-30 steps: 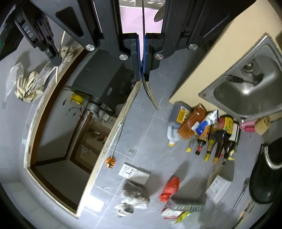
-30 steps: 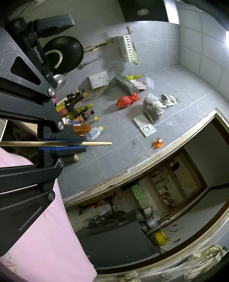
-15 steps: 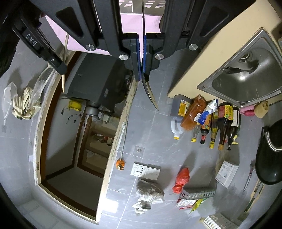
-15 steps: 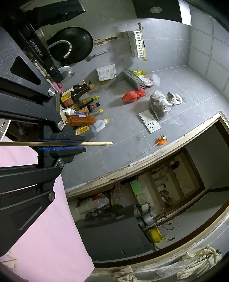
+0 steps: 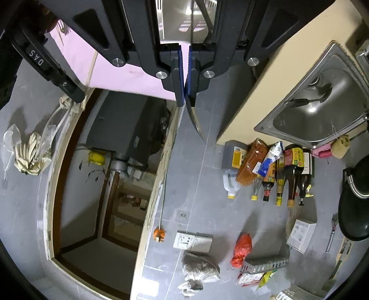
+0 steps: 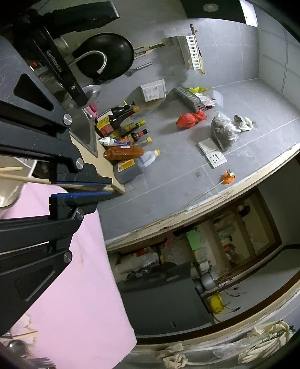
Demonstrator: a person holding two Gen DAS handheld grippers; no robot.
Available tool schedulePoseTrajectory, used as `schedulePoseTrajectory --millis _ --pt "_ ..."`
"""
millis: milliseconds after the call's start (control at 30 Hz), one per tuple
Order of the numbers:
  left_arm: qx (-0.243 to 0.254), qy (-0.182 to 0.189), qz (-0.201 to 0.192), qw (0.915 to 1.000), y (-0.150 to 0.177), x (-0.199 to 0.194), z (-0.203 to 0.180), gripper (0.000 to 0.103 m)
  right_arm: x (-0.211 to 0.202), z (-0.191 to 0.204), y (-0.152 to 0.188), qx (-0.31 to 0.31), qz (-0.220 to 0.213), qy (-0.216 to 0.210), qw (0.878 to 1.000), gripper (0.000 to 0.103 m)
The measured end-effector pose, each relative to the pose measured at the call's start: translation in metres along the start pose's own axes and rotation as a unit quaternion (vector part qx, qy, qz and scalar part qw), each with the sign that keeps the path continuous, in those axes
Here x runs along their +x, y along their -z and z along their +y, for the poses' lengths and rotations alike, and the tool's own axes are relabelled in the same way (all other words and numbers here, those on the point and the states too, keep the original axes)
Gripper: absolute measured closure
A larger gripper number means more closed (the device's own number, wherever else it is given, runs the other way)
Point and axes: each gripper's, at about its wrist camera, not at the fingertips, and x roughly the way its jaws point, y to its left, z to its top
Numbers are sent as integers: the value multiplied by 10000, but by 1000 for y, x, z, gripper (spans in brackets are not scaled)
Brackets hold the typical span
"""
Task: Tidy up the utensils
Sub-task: 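Open the right tool over the holder while the left tool drops the spoon in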
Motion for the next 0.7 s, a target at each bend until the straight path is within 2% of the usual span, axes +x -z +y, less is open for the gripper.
schedulePoseTrajectory --millis 200,233,267,333,400,467,633,700 --pt "93 2 293 9995 -2 -2 -2 98 -11 -1 -2 36 83 66 9999 98" --pt "111 -6 339 9994 -2 -2 -2 98 -13 -1 -2 37 98 81 9999 95" --pt "142 -16 382 9992 -3 -3 -3 96 -16 -1 -3 46 111 91 9999 88" --pt "164 0 386 9991 -4 -7 -5 84 -21 -1 -4 64 103 122 9999 75" --pt "91 14 288 9995 -6 -13 -6 51 -27 -2 -6 79 87 155 9998 74" --pt "-9 10 120 9999 -9 -22 -6 48 -34 -3 -9 44 80 197 9998 74" --pt "91 -25 88 9999 -18 -32 -14 48 -55 -4 -22 -113 -19 306 9995 73" --pt "141 -1 73 9999 -21 -36 -20 43 -65 -6 -29 -178 -61 368 9991 64"
